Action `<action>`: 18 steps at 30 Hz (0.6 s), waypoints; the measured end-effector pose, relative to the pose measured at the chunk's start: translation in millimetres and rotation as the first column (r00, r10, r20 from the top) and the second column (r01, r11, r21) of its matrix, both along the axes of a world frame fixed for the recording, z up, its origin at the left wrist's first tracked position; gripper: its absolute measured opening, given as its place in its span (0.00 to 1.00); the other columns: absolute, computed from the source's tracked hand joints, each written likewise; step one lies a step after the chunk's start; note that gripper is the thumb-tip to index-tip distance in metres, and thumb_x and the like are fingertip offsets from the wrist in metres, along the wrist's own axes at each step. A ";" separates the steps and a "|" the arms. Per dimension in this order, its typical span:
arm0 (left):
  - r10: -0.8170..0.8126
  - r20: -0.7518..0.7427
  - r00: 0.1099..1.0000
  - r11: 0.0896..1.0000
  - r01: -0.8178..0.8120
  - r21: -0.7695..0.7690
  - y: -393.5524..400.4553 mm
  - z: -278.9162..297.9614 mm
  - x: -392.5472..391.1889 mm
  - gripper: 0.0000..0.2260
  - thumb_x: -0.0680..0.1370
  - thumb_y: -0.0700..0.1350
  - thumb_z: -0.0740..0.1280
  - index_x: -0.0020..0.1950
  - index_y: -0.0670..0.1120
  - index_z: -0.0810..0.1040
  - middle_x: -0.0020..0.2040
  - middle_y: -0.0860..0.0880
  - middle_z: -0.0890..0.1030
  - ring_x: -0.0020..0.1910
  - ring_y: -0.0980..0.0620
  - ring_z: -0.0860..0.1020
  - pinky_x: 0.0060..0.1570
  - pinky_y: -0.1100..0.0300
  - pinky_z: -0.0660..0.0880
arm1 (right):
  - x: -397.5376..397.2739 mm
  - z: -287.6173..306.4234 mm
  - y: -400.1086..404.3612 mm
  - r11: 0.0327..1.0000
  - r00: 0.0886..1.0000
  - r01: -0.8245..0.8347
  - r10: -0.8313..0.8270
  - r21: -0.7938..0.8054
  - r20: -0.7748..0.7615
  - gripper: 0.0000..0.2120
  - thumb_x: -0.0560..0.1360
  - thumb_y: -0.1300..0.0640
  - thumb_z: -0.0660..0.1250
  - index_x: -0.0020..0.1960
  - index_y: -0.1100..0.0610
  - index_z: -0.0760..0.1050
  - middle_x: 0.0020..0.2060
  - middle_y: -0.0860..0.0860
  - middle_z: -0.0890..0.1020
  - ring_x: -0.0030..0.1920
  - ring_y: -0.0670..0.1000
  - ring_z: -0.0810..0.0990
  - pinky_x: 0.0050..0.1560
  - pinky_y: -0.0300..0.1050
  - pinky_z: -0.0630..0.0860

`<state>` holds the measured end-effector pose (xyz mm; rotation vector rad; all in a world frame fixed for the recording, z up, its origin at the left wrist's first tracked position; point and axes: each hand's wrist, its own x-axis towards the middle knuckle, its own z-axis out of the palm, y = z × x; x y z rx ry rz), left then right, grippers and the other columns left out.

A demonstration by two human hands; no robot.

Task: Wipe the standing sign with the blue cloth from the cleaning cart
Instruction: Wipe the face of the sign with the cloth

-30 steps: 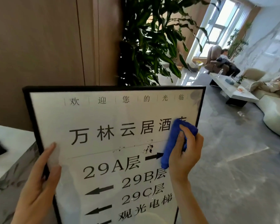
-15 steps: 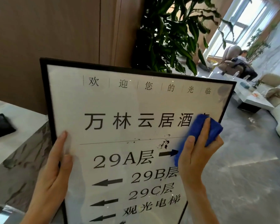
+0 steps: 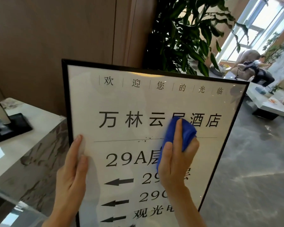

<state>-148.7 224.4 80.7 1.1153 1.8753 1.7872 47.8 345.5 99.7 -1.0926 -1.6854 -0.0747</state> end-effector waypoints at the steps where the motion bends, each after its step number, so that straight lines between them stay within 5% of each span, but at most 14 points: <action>1: -0.008 0.011 1.000 1.000 0.008 0.014 -0.4 1.5 2.1 0.21 0.80 0.55 0.57 0.62 0.83 0.62 0.51 0.86 0.71 0.49 0.83 0.72 0.43 0.81 0.71 | -5.2 -0.5 -3.0 1.000 1.000 -0.013 0.013 -0.004 0.000 0.25 0.85 0.44 0.44 0.81 0.42 0.49 0.59 0.42 0.61 0.53 0.48 0.66 0.56 0.42 0.67; 4: -0.020 0.038 0.999 0.999 0.018 0.030 -1.5 3.5 5.0 0.24 0.80 0.50 0.57 0.61 0.84 0.63 0.52 0.86 0.70 0.51 0.84 0.71 0.44 0.87 0.66 | -19.3 0.6 -10.6 0.999 0.999 -0.037 0.037 0.008 0.010 0.24 0.85 0.45 0.44 0.81 0.41 0.48 0.58 0.43 0.62 0.53 0.46 0.66 0.53 0.45 0.70; 15: -0.135 0.083 0.987 0.988 0.127 0.090 -6.0 6.1 -0.8 0.22 0.84 0.49 0.56 0.65 0.80 0.65 0.61 0.80 0.72 0.60 0.76 0.73 0.51 0.82 0.69 | -67.4 1.5 -43.3 0.993 0.986 -0.112 0.108 0.028 0.131 0.25 0.86 0.47 0.46 0.81 0.44 0.45 0.57 0.55 0.67 0.51 0.55 0.69 0.53 0.47 0.70; 18: -0.146 0.077 0.986 0.986 0.139 0.090 -6.0 4.0 -3.0 0.21 0.84 0.50 0.56 0.67 0.78 0.65 0.62 0.78 0.72 0.61 0.74 0.73 0.52 0.81 0.70 | -58.6 -0.1 -38.2 0.995 0.979 -0.095 0.088 0.031 0.186 0.24 0.85 0.43 0.49 0.80 0.43 0.53 0.58 0.51 0.69 0.52 0.53 0.74 0.53 0.48 0.74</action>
